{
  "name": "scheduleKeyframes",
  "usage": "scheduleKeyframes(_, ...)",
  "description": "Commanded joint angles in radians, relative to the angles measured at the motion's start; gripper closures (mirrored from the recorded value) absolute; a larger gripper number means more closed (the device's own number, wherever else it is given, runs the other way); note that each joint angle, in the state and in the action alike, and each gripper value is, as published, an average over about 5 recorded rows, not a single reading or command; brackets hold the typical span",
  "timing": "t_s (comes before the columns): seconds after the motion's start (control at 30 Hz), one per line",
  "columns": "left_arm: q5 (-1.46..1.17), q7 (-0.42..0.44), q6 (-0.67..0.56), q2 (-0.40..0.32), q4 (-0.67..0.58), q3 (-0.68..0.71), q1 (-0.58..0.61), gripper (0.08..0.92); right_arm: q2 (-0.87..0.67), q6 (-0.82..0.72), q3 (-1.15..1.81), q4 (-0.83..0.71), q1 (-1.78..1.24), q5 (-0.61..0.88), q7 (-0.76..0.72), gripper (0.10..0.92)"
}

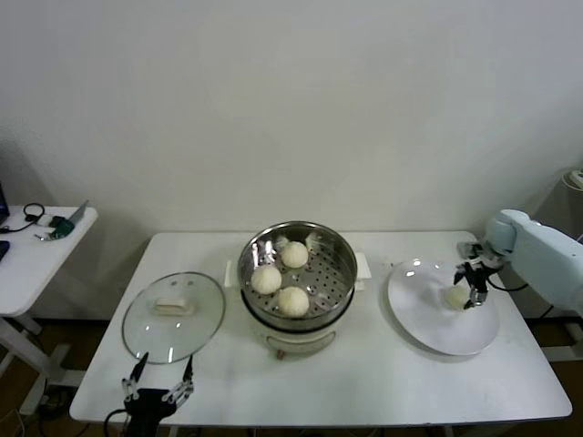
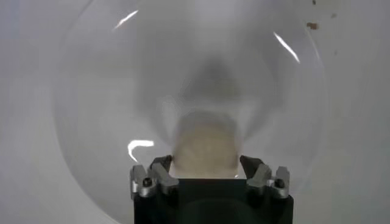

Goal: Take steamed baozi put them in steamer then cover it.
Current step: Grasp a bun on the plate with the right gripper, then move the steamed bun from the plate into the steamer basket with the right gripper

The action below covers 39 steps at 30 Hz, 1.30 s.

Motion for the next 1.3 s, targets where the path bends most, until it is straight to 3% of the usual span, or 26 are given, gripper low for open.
scheduleKeyframes(0.03,-0.003,-0.001,-0.001,0.001,-0.004,-0.001,0.002,0.177,-0.020,-0.014,-0.011,0.042,0.035,0.027,-0.008,0.321)
scheduleKeyframes(0.3,-0.005,-0.003,0.008,0.004,-0.018,0.008,-0.004,0.177,-0.129,-0.112,-0.409,0.435,0.508,0.355,-0.021,0.338)
scheduleKeyframes(0.53,-0.016,-0.002,0.014,0.015,-0.033,0.012,-0.007,0.177,-0.021,-0.197,-0.644,0.687,0.932,0.619,-0.029,0.338)
scheduleKeyframes(0.77,-0.029,0.001,0.026,0.026,-0.050,0.017,-0.019,0.177,0.091,-0.319,-0.584,0.901,0.956,0.763,0.041,0.338)
scheduleKeyframes(0.93,-0.039,0.003,0.032,0.029,-0.056,0.014,-0.025,0.177,0.169,-0.366,-0.555,0.916,0.821,0.731,0.103,0.338)
scheduleKeyframes(1.3,-0.049,0.003,0.032,0.027,-0.059,0.004,-0.022,0.177,0.323,-0.393,-0.512,0.743,0.569,0.570,0.173,0.338)
